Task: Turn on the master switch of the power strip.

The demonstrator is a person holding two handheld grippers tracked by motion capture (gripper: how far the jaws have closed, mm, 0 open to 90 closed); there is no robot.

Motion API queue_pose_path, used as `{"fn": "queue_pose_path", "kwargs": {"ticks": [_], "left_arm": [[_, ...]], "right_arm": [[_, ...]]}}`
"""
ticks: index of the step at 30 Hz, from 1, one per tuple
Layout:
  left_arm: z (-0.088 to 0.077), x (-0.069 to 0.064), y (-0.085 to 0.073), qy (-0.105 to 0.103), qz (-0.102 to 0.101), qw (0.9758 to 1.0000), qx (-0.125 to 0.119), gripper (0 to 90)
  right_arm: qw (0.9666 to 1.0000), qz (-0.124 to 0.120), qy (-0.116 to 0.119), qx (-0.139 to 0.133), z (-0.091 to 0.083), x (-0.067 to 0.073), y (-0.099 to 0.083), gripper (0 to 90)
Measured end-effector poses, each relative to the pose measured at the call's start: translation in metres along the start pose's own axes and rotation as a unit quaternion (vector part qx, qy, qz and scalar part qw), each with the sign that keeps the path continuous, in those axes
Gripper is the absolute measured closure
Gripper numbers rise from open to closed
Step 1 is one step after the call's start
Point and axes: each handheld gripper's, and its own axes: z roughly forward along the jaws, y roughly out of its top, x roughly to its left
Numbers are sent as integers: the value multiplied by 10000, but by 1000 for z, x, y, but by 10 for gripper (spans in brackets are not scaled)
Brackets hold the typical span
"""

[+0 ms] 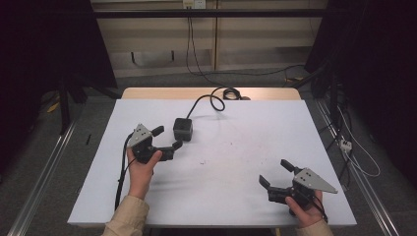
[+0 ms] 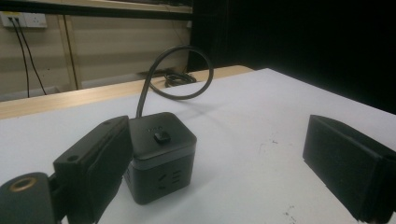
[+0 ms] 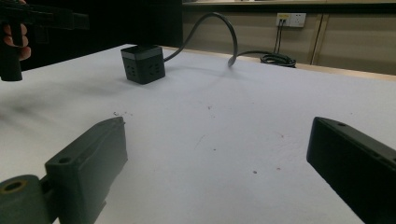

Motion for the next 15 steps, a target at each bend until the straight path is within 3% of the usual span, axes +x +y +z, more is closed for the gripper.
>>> {"fn": "queue_pose_path", "kwargs": {"ticks": [15], "left_arm": [[14, 1, 2, -7, 40, 10000, 53, 80]], "right_arm": [[10000, 30, 2, -6, -1, -1, 0, 48]]}}
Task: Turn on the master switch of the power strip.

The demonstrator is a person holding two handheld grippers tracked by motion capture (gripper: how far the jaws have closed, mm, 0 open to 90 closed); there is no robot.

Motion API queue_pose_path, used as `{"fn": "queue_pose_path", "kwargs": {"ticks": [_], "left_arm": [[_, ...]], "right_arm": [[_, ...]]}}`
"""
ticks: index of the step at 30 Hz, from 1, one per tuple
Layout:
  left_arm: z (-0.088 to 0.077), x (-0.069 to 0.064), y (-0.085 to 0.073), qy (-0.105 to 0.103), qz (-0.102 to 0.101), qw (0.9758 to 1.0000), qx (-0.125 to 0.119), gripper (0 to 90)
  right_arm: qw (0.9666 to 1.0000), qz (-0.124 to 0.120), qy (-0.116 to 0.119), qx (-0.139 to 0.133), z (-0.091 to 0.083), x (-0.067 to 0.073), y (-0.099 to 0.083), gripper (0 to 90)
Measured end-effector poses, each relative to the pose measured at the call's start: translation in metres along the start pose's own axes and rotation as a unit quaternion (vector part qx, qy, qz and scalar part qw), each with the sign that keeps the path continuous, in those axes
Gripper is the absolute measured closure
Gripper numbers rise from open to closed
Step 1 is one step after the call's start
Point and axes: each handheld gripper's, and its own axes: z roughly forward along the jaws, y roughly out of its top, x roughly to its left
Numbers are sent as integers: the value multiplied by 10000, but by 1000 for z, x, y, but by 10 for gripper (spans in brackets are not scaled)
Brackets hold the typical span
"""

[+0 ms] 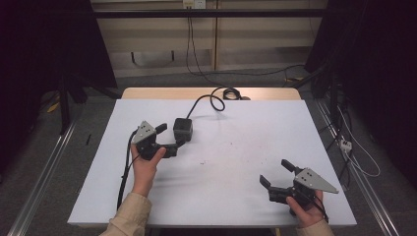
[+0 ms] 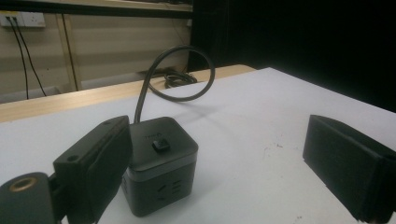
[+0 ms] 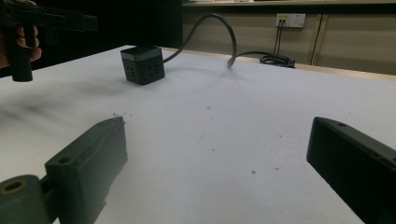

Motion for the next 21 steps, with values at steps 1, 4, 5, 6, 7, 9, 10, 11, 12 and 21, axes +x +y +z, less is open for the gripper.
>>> {"fn": "queue_pose_path", "kwargs": {"ticks": [1, 4, 5, 6, 7, 9, 10, 11, 12, 21], "left_arm": [[2, 0, 0, -1, -35, 10000, 0, 81], [3, 1, 0, 12, -12, 10000, -6, 81], [4, 1, 0, 4, -17, 10000, -7, 82], [4, 1, 0, 14, -27, 10000, -5, 82], [4, 2, 0, 27, -19, 10000, -5, 82], [5, 3, 0, 33, -36, 10000, -20, 83], [5, 3, 0, 38, -36, 10000, -28, 83], [5, 4, 0, 39, -29, 10000, -28, 85], [6, 4, 0, 47, -39, 10000, -37, 87], [7, 7, -1, 115, -71, 9999, -58, 90]], "right_arm": [[10000, 6, 2, -3, 0, 0, 0, 48], [10000, 4, 6, -1, 0, 0, 0, 48], [10000, 4, 6, -1, 0, 0, 0, 48], [10000, 4, 6, -1, 0, 0, 0, 48], [10000, 4, 10, -2, 0, 0, 0, 48], [10000, 6, 8, -2, 0, 0, 0, 48], [10000, 6, 8, -2, 0, 0, 0, 48], [10000, 8, 10, 0, 0, 0, 0, 48], [10000, 4, 8, 1, 0, 0, 0, 48], [10000, -7, 14, -2, 1, 0, 0, 48]]}}
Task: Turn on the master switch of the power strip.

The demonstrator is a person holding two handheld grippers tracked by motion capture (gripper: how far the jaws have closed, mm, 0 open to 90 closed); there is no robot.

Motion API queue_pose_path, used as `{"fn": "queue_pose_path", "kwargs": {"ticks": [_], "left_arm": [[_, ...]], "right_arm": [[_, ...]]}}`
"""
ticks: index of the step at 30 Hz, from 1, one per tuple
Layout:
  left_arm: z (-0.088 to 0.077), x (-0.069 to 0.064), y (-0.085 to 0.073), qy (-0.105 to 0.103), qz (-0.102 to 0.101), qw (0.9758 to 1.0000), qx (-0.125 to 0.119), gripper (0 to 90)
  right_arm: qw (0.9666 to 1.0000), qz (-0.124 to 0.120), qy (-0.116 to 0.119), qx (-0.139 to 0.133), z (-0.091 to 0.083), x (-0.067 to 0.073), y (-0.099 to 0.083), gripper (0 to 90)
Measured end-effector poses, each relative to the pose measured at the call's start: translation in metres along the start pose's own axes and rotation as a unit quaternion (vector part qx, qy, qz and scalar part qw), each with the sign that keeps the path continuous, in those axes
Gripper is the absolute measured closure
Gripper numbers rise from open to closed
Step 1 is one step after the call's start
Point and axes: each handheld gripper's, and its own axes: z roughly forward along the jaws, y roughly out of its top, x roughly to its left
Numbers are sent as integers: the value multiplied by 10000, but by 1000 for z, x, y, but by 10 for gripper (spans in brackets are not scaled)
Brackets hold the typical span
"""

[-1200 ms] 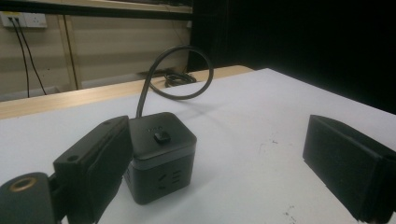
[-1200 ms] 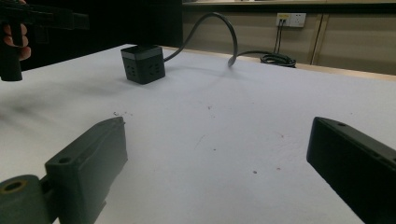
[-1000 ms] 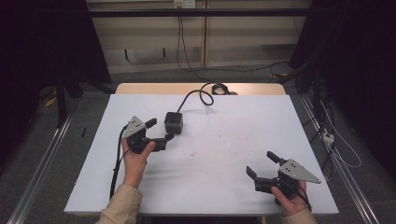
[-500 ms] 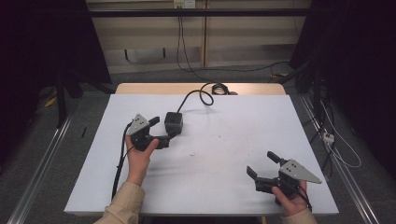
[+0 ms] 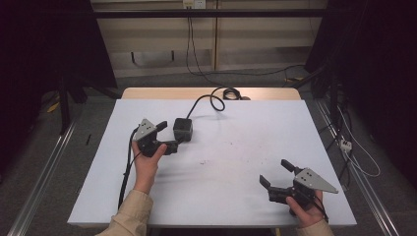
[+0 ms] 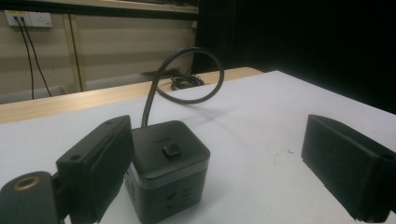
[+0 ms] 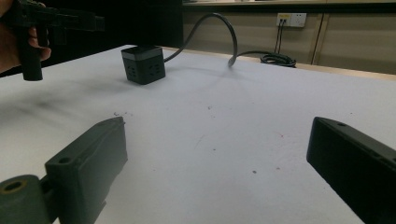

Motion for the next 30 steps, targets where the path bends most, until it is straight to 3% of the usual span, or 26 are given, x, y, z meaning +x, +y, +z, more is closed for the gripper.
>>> {"fn": "queue_pose_path", "kwargs": {"ticks": [9, 15, 30], "left_arm": [[7, -1, 3, -16, 75, 10000, 21, 89], [11, -1, 4, -17, 11, 10000, 7, 89], [15, 4, 5, 109, 46, 9999, -27, 98]], "right_arm": [[10000, -2, -5, 1, 0, 0, 0, 48], [10000, -14, -14, 20, -1, -1, 0, 48], [10000, 2, -19, -4, -1, -1, 0, 48]]}}
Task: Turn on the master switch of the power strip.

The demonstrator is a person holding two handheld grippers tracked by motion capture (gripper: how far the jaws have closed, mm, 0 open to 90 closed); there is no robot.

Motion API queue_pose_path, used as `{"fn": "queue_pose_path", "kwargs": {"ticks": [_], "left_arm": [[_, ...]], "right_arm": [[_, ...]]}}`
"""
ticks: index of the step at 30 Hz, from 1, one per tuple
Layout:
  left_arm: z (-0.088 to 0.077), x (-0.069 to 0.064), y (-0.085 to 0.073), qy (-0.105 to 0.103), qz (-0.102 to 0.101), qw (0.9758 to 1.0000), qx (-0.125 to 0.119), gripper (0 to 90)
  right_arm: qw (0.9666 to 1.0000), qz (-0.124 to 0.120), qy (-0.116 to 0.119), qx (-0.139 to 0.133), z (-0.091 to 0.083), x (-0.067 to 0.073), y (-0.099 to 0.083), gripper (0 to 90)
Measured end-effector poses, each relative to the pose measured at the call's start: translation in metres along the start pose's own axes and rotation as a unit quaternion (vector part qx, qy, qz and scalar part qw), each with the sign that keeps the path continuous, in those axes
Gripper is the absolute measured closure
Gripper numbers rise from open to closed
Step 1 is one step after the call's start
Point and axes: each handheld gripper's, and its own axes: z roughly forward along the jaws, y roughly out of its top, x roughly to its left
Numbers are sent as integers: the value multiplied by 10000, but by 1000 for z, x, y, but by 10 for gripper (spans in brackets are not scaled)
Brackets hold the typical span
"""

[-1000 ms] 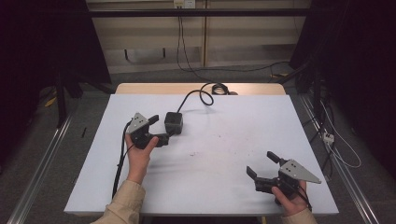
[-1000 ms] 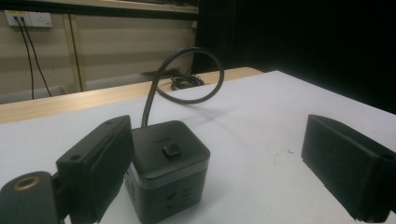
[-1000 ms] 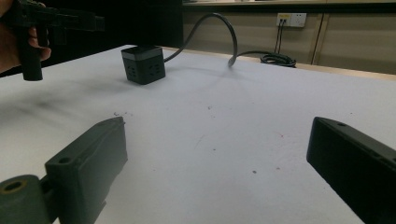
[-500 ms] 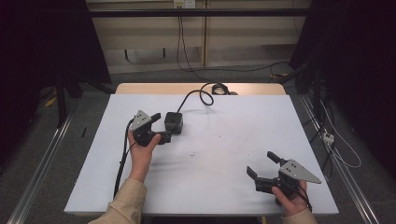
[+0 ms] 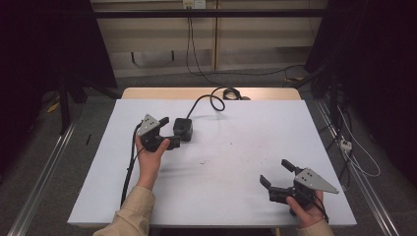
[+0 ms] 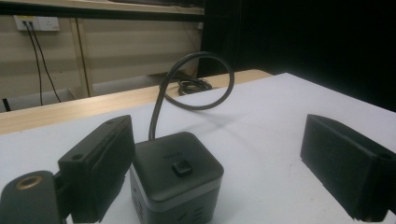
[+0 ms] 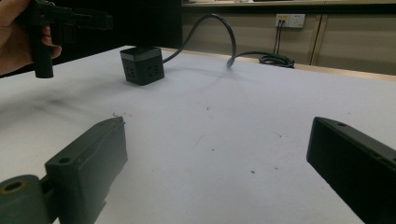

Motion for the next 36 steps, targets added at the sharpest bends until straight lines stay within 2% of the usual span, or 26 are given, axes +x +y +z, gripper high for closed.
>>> {"fn": "queue_pose_path", "kwargs": {"ticks": [6, 11, 18, 36], "left_arm": [[3, 1, -2, 14, 23, 10000, 63, 101], [5, 1, -3, 38, -11, 10000, 13, 109], [10, 0, -2, 20, 80, 9999, 113, 117], [18, 0, 0, 92, 167, 9996, 222, 223]], "right_arm": [[10000, 30, -14, -85, 0, 0, 1, 48], [10000, 43, -20, -76, -1, 0, 1, 48], [9999, 1, -46, -105, -1, 0, 1, 48], [9999, 47, -64, -97, -1, -1, 1, 48]]}}
